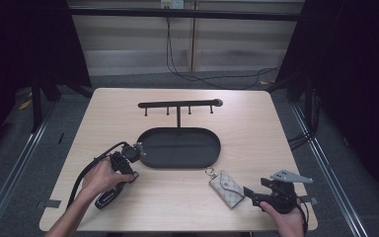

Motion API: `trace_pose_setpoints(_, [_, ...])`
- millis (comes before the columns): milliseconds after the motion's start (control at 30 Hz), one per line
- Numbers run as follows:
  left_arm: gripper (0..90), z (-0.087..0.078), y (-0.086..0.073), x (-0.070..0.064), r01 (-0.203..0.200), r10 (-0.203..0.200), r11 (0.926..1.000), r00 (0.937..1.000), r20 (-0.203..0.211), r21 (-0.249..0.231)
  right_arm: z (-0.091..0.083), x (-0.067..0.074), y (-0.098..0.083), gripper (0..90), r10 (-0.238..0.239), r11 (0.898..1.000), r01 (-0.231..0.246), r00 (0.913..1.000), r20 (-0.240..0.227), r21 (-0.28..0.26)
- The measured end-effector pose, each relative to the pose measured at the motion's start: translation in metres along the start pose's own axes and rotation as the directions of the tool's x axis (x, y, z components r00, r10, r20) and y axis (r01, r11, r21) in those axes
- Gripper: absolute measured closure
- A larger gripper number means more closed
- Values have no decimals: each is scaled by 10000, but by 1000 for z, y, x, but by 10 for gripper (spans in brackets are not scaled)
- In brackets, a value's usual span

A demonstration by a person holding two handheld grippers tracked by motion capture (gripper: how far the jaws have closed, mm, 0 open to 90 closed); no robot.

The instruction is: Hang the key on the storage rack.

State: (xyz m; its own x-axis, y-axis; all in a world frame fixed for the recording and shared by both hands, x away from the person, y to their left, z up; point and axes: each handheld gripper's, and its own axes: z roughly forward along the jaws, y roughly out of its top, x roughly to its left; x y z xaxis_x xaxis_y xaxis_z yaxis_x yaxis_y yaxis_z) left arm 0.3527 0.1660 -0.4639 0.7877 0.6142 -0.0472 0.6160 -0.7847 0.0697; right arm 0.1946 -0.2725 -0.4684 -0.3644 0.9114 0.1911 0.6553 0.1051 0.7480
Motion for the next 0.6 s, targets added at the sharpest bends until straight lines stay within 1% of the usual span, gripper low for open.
trace_pose_setpoints(100, [705,0,0,2,40,-40,10000,9999,159,-40,0,0,0,208,4,10000,-4,10000,8,11])
trace_pose_setpoints(167, [705,0,-1,3,25,-25,10000,9999,140,-26,0,0,0,208,26,10000,-26,10000,18,23])
trace_pose_setpoints(233, [705,0,-2,4,226,-223,9996,9995,206,-149,0,0,0,208,29,10000,-29,10000,43,3])
trace_pose_setpoints(267, [705,-1,-3,4,304,-301,9994,9995,136,-176,0,0,0,208,50,10000,-50,10000,48,18])
trace_pose_setpoints(333, [705,-3,-4,6,247,-245,9996,9996,138,-151,0,0,0,208,42,10000,-43,10000,45,11])
trace_pose_setpoints(367, [705,-4,-5,7,451,-445,9986,9988,227,-264,0,0,0,208,54,10000,-54,10000,59,16])
trace_pose_setpoints(400, [705,-5,-6,7,471,-465,9984,9987,207,-313,0,0,0,208,34,10000,-34,10000,59,6])
trace_pose_setpoints(433, [705,-7,-7,8,480,-469,9981,9984,320,-373,0,0,0,208,38,10000,-38,10000,82,2])
trace_pose_setpoints(467, [705,-9,-7,8,499,-485,9979,9982,350,-405,0,0,0,208,38,10000,-38,10000,82,2])
trace_pose_setpoints(500, [705,-12,-9,9,403,-389,9983,9986,345,-428,0,0,0,208,46,10000,-46,9999,99,1])
trace_pose_setpoints(533, [705,-13,-9,9,446,-428,9977,9984,357,-508,0,0,0,208,46,10000,-46,9999,99,1])
trace_pose_setpoints(600, [705,-19,-12,10,360,-345,9981,9989,314,-505,0,0,0,208,50,10000,-50,9999,112,5])
